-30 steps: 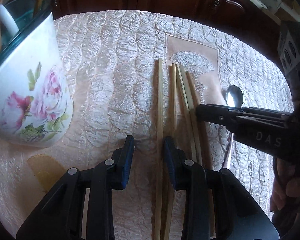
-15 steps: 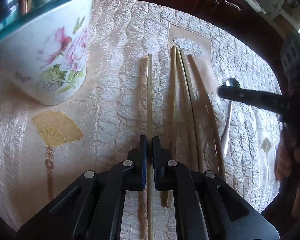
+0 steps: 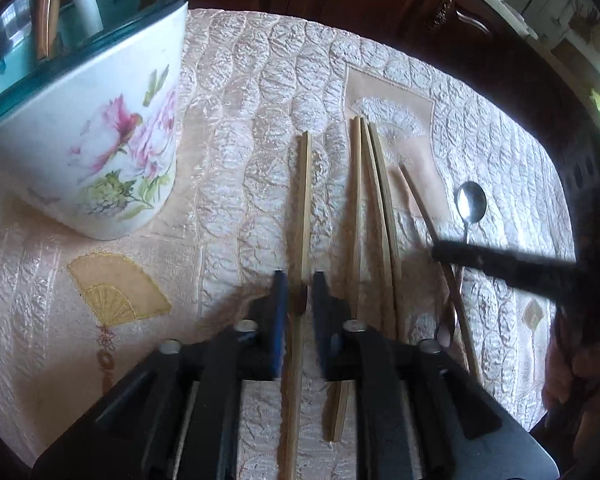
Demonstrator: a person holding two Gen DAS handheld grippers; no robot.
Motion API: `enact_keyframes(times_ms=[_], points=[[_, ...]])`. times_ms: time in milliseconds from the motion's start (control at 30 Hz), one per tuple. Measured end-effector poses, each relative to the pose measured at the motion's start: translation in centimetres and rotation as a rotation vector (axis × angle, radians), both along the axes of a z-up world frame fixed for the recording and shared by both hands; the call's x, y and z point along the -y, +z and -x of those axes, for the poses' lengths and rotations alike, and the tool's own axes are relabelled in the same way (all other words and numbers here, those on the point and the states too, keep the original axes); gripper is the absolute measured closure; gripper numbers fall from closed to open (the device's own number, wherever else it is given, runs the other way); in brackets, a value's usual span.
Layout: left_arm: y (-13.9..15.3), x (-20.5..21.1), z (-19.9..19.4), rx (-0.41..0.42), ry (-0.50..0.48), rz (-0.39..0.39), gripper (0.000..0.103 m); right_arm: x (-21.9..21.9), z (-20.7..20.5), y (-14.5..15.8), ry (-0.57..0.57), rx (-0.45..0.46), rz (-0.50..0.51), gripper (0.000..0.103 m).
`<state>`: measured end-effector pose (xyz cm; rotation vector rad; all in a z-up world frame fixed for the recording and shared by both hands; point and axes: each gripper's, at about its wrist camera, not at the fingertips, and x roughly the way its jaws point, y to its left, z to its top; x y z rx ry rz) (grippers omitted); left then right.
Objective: Organize utensils
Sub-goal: 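Grasp a bamboo chopstick with the left tool while the right tool grasps another chopstick, then carry the chopsticks up over the teal holder with both tools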
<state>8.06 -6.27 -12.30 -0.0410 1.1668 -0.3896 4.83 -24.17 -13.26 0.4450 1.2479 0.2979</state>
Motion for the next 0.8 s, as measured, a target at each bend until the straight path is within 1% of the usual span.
enact_keyframes(times_ms=[33, 133, 167, 200, 233, 267, 333, 433, 533, 600, 667, 733, 800], points=[[0.0, -0.1, -0.1, -0.001, 0.002, -0.002, 0.075, 0.3, 0.8, 0.2, -0.007, -0.011, -0.017, 0.097], [-0.7, 0.5, -0.5, -0.005, -0.007, -0.019, 0.075, 0.8, 3.0, 0.3, -0.025, -0.04, -0.035, 0.097], [-0.8, 0.6, -0.5, -0.003, -0.014, -0.032, 0.082, 0.9, 3.3, 0.2, -0.036, -0.052, -0.038, 0.097], [-0.8, 0.6, -0.3, 0.006, -0.015, -0.048, 0.092, 0.1, 3.3, 0.7, -0.033, -0.052, -0.034, 0.097], [-0.9, 0.7, -0.2, -0.004, -0.024, -0.043, 0.097, -0.1, 3.2, 0.8, -0.025, -0.046, -0.023, 0.096], [-0.9, 0.4, 0.0, -0.019, -0.033, -0.023, 0.098, -0.4, 3.1, 1.1, -0.01, -0.035, 0.003, 0.095], [-0.8, 0.1, 0.8, -0.031, -0.041, -0.018, 0.098, -1.1, 2.6, 1.7, 0.008, -0.012, 0.045, 0.095], [-0.8, -1.1, 2.9, -0.066, -0.051, -0.008, 0.098, -2.2, 1.1, 1.9, 0.029, 0.014, 0.079, 0.095], [-0.5, -1.2, 4.1, -0.06, -0.063, -0.04, 0.098, -2.9, 0.0, 2.1, 0.06, 0.037, 0.133, 0.095], [-0.1, -1.0, 3.7, -0.042, -0.061, -0.042, 0.091, -3.0, -0.7, 1.7, 0.072, 0.024, 0.158, 0.095], [0.2, -0.8, 3.0, -0.017, -0.053, -0.057, 0.075, -3.0, -1.2, 1.3, 0.075, 0.009, 0.167, 0.095], [0.3, -0.5, 1.9, 0.003, -0.047, -0.058, 0.072, -3.4, -1.5, 1.0, 0.067, 0.006, 0.164, 0.095], [0.3, 0.1, 0.5, 0.016, -0.035, -0.075, 0.072, -3.0, -1.5, 1.0, 0.065, 0.002, 0.164, 0.095]])
